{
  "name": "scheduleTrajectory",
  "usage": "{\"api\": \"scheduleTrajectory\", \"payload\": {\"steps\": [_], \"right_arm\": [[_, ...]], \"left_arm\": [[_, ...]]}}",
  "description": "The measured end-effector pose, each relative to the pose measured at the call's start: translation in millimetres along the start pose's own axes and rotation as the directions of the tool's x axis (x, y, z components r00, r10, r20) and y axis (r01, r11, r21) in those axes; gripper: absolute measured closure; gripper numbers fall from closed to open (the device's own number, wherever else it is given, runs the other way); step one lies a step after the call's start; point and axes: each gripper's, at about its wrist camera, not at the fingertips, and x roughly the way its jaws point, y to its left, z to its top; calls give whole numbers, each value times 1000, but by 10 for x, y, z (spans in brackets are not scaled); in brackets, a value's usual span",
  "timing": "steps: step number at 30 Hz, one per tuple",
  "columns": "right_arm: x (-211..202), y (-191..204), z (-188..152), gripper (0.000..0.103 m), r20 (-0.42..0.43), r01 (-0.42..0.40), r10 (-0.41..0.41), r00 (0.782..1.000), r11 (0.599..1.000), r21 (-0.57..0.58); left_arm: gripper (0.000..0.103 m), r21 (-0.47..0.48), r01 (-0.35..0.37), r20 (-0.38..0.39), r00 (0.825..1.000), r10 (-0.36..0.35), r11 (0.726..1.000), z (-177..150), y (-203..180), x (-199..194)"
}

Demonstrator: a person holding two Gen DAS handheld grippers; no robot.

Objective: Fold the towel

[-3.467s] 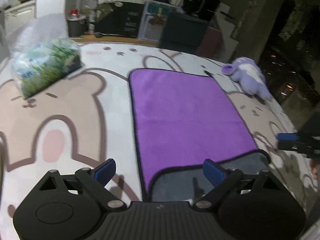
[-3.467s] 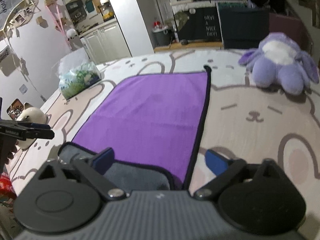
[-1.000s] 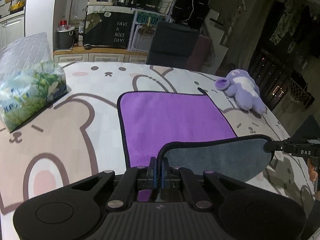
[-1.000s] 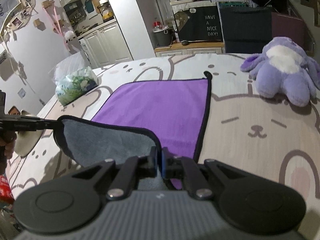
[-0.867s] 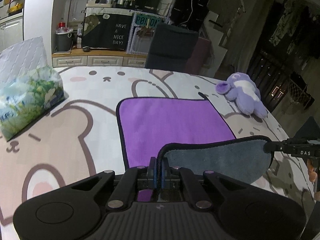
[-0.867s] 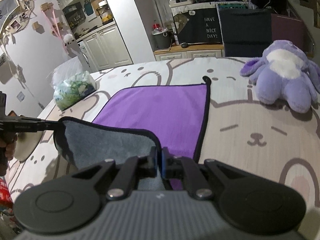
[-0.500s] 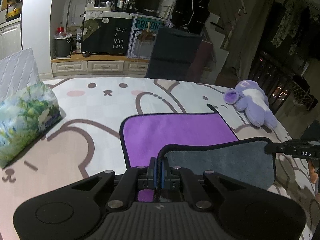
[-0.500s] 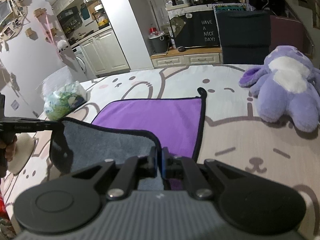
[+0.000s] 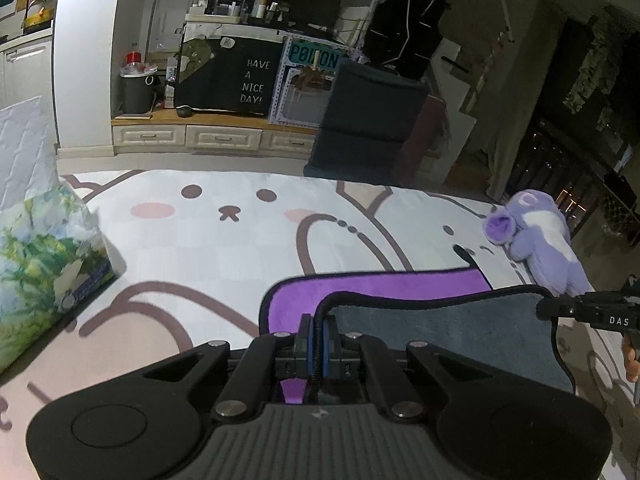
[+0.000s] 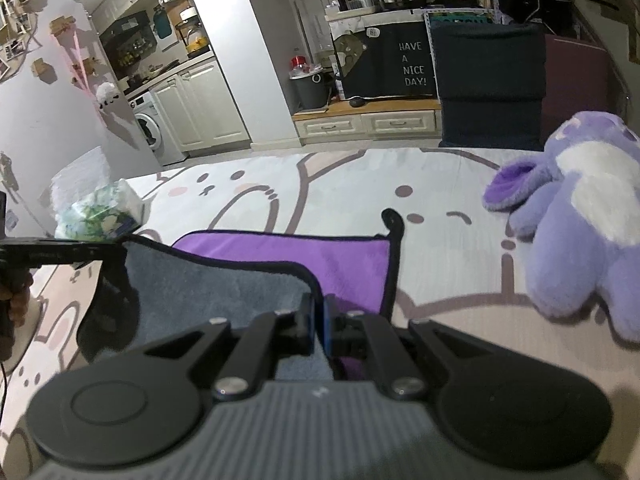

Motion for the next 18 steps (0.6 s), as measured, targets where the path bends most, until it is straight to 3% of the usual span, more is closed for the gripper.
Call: {"api": "scheduleTrajectory", "payload": {"steps": [18], "right_arm": [[400, -79, 343, 98, 18, 57, -57, 998, 998, -12]], "left_arm": [[99, -9, -33, 4, 999, 33, 999, 329, 125, 380]]}}
